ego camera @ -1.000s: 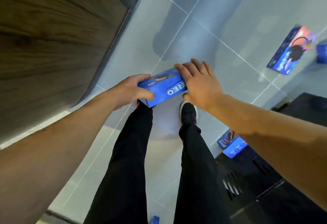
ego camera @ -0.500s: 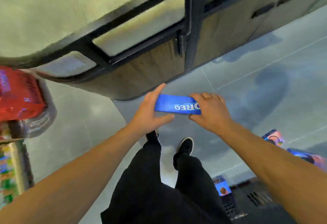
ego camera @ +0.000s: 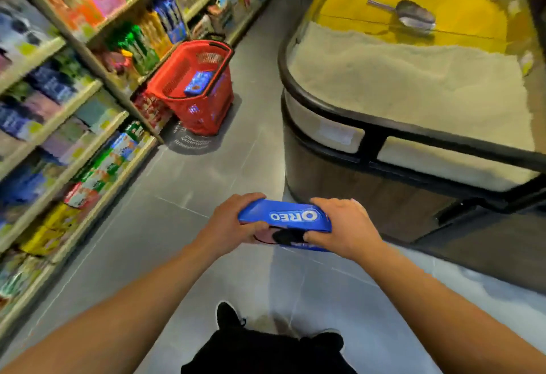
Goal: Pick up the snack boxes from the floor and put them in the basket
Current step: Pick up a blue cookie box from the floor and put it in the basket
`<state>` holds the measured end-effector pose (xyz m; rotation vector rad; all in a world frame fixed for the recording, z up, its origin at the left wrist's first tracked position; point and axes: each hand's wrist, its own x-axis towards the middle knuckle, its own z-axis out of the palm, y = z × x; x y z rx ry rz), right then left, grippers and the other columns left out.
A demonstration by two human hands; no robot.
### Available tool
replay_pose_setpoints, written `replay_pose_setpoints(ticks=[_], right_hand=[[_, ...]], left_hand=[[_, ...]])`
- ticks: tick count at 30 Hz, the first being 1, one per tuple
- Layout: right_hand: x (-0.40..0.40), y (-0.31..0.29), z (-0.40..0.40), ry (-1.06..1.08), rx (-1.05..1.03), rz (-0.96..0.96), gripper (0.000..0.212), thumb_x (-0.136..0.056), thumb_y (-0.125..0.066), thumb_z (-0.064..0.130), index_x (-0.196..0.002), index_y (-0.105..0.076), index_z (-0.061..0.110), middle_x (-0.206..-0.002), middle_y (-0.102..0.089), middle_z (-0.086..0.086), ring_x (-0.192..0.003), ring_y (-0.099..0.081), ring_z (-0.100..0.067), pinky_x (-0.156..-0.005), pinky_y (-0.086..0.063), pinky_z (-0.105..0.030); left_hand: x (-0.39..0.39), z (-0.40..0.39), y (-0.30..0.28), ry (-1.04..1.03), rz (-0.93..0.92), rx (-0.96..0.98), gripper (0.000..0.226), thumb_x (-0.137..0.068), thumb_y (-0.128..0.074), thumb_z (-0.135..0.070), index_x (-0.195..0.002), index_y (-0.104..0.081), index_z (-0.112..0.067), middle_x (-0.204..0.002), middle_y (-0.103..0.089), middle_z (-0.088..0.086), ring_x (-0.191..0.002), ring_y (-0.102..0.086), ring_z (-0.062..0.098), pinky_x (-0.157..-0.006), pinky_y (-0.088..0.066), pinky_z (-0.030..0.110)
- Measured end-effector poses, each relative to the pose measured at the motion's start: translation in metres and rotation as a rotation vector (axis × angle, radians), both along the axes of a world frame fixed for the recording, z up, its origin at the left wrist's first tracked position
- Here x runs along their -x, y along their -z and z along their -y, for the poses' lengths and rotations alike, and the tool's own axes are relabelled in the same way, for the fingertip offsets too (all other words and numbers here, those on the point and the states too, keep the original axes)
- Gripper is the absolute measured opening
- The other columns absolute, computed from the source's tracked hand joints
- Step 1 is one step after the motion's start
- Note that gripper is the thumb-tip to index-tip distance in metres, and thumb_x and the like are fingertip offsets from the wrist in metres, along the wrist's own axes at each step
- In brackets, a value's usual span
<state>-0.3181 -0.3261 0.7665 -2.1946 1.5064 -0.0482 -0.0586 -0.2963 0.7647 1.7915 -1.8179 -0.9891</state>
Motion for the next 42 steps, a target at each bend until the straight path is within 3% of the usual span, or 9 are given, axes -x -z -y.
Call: replay_pose_setpoints(ticks=[5,8,12,17,19,23,31,39,42], right_hand=[[-0.103,-0.02,0.02,0.151,-0.064,0.3,0.085,-0.069,-0.08,0.044,-0.141,-0.043,0.019,-0.13,-0.054,-0.002,-0.115,-0.054,-0.018,-0.096,-0.041,-0.025],[-0.176,-0.03,0.03,0.23,-0.099,0.502,0.081,-0.074,-0.08,0.035,-0.142,-0.039,0.027,-0.125,-0.057,0.004,-0.105,-0.057,-0.009,-0.087,-0.038,-0.016],[-0.255,-0.04,0.043,0.268,-0.143,0.727,0.075,-0.079,-0.078,0.03,-0.142,-0.038,0.032,-0.119,-0.06,0.009,-0.102,-0.063,-0.007,-0.088,-0.049,-0.021],[-0.325,-0.05,0.067,0.267,-0.106,0.807,0.078,-0.078,-0.08,0.023,-0.143,-0.036,0.029,-0.113,-0.057,0.02,-0.094,-0.059,0.014,-0.073,-0.041,0.001],[-0.344,-0.048,0.087,0.276,-0.1,0.799,0.077,-0.076,-0.082,0.026,-0.14,-0.04,0.032,-0.112,-0.061,0.013,-0.092,-0.062,0.008,-0.074,-0.044,-0.002],[-0.367,-0.043,0.133,0.266,-0.135,0.768,0.072,-0.074,-0.082,0.03,-0.135,-0.045,0.036,-0.111,-0.063,0.013,-0.09,-0.063,0.004,-0.074,-0.048,-0.01],[-0.395,-0.018,0.28,0.191,-0.204,0.728,0.07,-0.07,-0.082,0.042,-0.129,-0.044,0.044,-0.111,-0.064,0.01,-0.095,-0.066,-0.009,-0.09,-0.054,-0.036],[-0.412,-0.013,0.455,0.138,-0.281,0.686,0.073,-0.062,-0.08,0.053,-0.126,-0.045,0.046,-0.107,-0.065,0.013,-0.091,-0.068,-0.012,-0.087,-0.055,-0.041],[-0.43,-0.006,0.489,0.121,-0.293,0.674,0.072,-0.069,-0.083,0.043,-0.13,-0.045,0.041,-0.109,-0.065,0.013,-0.094,-0.067,-0.011,-0.088,-0.055,-0.037]], left_hand=[[-0.122,-0.01,-0.016,-0.204,-0.061,0.074,0.068,-0.06,-0.06,-0.062,-0.122,-0.059,-0.033,-0.117,-0.06,-0.003,-0.106,-0.056,0.008,-0.093,-0.039,0.013],[-0.192,-0.009,-0.027,-0.288,-0.132,0.105,0.064,-0.061,-0.062,-0.062,-0.12,-0.058,-0.038,-0.121,-0.06,-0.008,-0.11,-0.055,0.003,-0.097,-0.04,0.019],[-0.255,0.0,-0.041,-0.346,-0.187,0.141,0.065,-0.063,-0.065,-0.058,-0.123,-0.059,-0.032,-0.121,-0.059,-0.014,-0.106,-0.053,-0.003,-0.088,-0.037,0.004],[-0.305,0.013,-0.041,-0.464,-0.26,0.152,0.059,-0.069,-0.071,-0.051,-0.124,-0.057,-0.034,-0.115,-0.061,-0.015,-0.101,-0.058,-0.001,-0.08,-0.038,0.002],[-0.315,0.027,-0.039,-0.54,-0.285,0.142,0.053,-0.075,-0.076,-0.039,-0.124,-0.057,-0.033,-0.108,-0.064,-0.013,-0.093,-0.06,-0.005,-0.074,-0.04,0.002],[-0.328,0.059,-0.028,-0.616,-0.32,0.101,0.061,-0.061,-0.066,-0.056,-0.119,-0.056,-0.038,-0.107,-0.066,-0.014,-0.095,-0.063,-0.001,-0.081,-0.046,0.017],[-0.354,0.184,-0.017,-0.678,-0.332,0.025,0.065,-0.061,-0.068,-0.064,-0.121,-0.053,-0.042,-0.108,-0.068,-0.009,-0.097,-0.066,0.007,-0.091,-0.052,0.031],[-0.352,0.334,-0.019,-0.803,-0.358,-0.03,0.08,-0.051,-0.062,-0.069,-0.125,-0.051,-0.039,-0.116,-0.059,-0.009,-0.102,-0.062,0.011,-0.09,-0.05,0.029],[-0.366,0.365,-0.016,-0.835,-0.37,-0.033,0.086,-0.052,-0.064,-0.07,-0.13,-0.048,-0.038,-0.118,-0.059,-0.008,-0.1,-0.063,0.011,-0.09,-0.05,0.029]])
